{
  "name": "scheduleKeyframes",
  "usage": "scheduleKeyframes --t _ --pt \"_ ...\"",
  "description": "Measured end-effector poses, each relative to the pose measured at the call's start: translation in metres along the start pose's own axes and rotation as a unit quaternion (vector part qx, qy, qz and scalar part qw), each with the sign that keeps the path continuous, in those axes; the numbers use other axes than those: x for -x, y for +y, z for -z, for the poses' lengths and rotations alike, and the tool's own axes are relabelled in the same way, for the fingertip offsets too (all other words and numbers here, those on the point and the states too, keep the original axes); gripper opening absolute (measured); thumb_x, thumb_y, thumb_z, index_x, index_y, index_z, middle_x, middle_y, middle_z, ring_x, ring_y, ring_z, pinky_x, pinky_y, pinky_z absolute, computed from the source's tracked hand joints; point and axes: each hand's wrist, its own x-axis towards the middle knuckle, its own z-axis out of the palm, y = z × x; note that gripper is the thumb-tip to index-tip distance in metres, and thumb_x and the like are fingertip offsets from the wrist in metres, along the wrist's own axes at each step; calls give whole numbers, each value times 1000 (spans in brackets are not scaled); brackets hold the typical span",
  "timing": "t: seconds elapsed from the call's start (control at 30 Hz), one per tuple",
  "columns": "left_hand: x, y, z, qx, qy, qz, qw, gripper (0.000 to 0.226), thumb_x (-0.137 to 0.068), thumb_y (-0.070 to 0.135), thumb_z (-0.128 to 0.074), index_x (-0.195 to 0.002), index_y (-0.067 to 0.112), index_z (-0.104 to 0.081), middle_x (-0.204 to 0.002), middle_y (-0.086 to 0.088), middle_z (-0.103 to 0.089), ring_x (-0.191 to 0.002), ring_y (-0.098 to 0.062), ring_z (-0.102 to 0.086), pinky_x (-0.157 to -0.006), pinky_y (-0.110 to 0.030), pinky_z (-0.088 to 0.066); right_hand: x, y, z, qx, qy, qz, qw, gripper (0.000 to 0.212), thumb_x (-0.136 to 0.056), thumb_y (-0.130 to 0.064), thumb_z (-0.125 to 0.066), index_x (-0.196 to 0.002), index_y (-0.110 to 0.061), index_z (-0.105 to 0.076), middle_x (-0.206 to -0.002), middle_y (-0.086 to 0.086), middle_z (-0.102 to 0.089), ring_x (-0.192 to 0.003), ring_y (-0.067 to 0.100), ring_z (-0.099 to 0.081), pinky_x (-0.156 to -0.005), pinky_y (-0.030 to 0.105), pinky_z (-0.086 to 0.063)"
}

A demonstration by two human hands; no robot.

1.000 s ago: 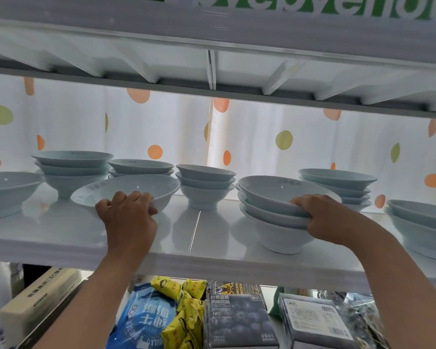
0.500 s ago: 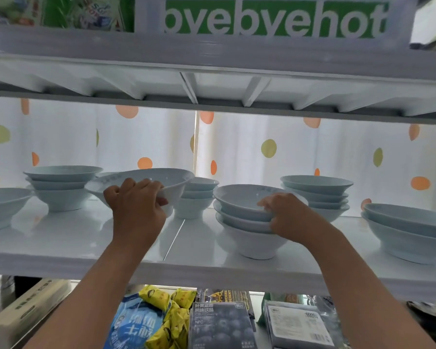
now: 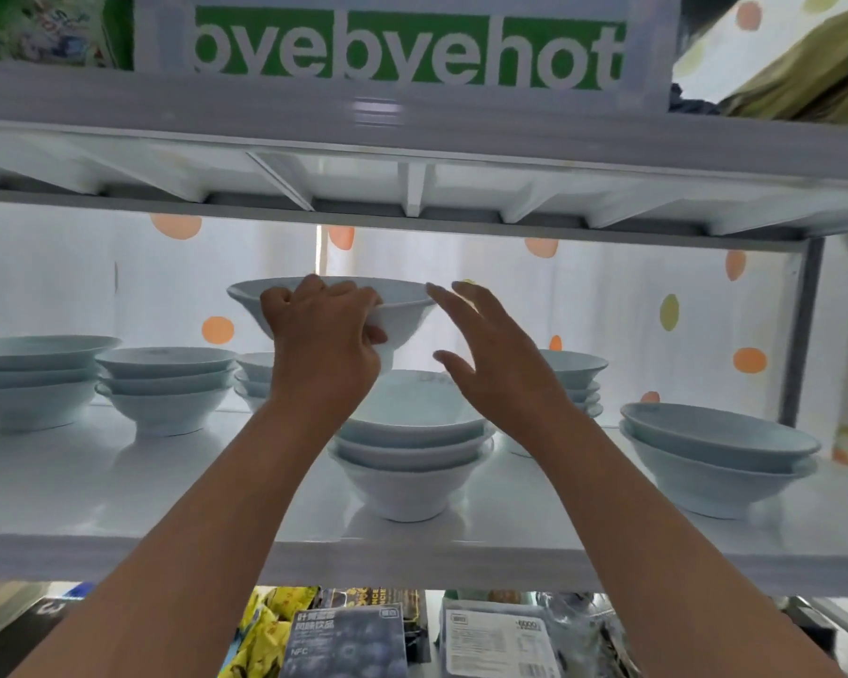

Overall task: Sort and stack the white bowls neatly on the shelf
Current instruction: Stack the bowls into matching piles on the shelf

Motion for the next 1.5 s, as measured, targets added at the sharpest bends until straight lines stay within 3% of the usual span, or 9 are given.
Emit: scheduleKeyframes --t 0.1,0.2,0.4,0.5,0.63,0.93,1.23,1.4,1.5 --pt "-7 26 -14 53 -7 -6 999 19 -76 6 -65 -93 11 -70 -92 -6 -71 -93 -26 -54 -80 -37 -24 -2 9 6 14 25 -19 999 55 -90 -20 -60 -139 -20 -36 -144 4 -40 -123 26 -49 -97 41 -47" --pt "-12 47 -30 100 -27 -31 994 16 -76 7 -60 -85 17 -69 -84 -1 -69 -88 -22 -52 -76 -33 -19 0 25 14 15 42 -50 998 33 -89 -13 -59 -121 -12 -50 -120 7 -56 -98 28 -59 -83 44 -50" --pt "-9 94 -47 136 -48 -63 988 16 -77 11 -56 -85 21 -66 -84 3 -64 -82 -18 -43 -69 -29 -9 25 62 41 77 66 -75 992 19 -82 6 -55 -96 -5 -51 -90 13 -53 -75 30 -51 -64 42 -46" --pt "-10 131 -60 163 -66 -63 982 16 -79 12 -56 -84 23 -65 -86 4 -66 -86 -19 -46 -68 -29 -9 40 91 63 106 73 -89 988 18 -79 9 -54 -92 -4 -52 -87 13 -53 -72 29 -50 -61 41 -45" --pt "-11 192 -84 162 -103 -83 978 15 -84 17 -57 -92 24 -66 -96 3 -68 -97 -22 -52 -78 -34 -21 67 143 93 116 77 -119 983 17 -81 7 -50 -90 -7 -55 -86 10 -54 -72 24 -47 -62 32 -39" --pt "8 310 -157 214 -132 -60 966 10 -81 17 -60 -84 25 -66 -89 5 -69 -94 -19 -57 -75 -30 -18 125 256 133 126 59 -154 978 15 -85 4 -47 -85 -7 -57 -90 10 -59 -77 25 -56 -70 36 -50" --pt "25 337 -194 192 -214 -76 955 7 -84 22 -62 -88 26 -66 -81 11 -55 -102 -16 -52 -80 -32 -20 155 309 121 88 12 -166 982 13 -88 0 -50 -87 -9 -61 -89 8 -62 -77 23 -59 -70 31 -51" --pt "35 335 -202 196 -232 -84 949 7 -85 22 -62 -88 28 -65 -87 10 -62 -99 -15 -53 -74 -32 -17 160 313 118 62 -27 -189 980 15 -92 -7 -46 -92 -8 -61 -95 8 -59 -80 18 -53 -70 21 -43" --pt "38 333 -203 198 -244 -104 944 12 -89 19 -56 -94 28 -63 -89 8 -63 -99 -16 -50 -73 -32 -15 163 314 117 57 -28 -184 981 13 -91 -7 -48 -91 -7 -61 -95 10 -60 -80 20 -54 -72 26 -47"
